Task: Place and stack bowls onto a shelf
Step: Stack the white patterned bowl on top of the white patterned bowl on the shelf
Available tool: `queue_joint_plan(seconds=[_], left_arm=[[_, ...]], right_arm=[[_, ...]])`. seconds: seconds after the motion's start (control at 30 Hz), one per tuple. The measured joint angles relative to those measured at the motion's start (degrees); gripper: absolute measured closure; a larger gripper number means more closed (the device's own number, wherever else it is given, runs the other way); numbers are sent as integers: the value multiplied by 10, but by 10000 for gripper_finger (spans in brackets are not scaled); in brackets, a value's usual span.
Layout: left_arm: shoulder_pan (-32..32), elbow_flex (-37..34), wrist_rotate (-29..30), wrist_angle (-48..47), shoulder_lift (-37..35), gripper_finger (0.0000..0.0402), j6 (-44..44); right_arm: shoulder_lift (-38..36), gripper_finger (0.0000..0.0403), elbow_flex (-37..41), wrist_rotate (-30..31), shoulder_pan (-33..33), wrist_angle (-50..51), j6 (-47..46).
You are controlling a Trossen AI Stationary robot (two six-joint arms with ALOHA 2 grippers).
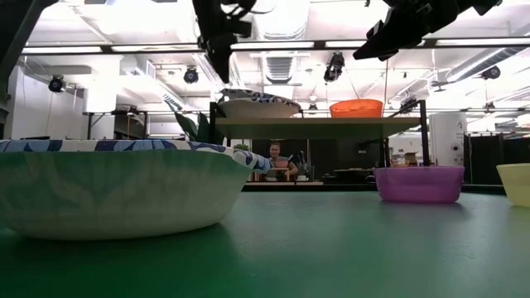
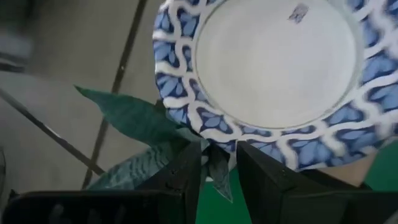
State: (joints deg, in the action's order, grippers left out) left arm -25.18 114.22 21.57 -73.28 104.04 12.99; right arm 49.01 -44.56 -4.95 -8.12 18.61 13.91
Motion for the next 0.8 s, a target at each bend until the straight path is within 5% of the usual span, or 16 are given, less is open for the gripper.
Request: queue_joint_plan(seconds=[0.37,0.8], left_arm=[[-15,-70,-4,11,1,316,-28],[-3,-70,-105,66,-1,316,-35]], right_arm=[[0,351,0,0,0,0,-4],[0,351,1,0,0,0,-3]])
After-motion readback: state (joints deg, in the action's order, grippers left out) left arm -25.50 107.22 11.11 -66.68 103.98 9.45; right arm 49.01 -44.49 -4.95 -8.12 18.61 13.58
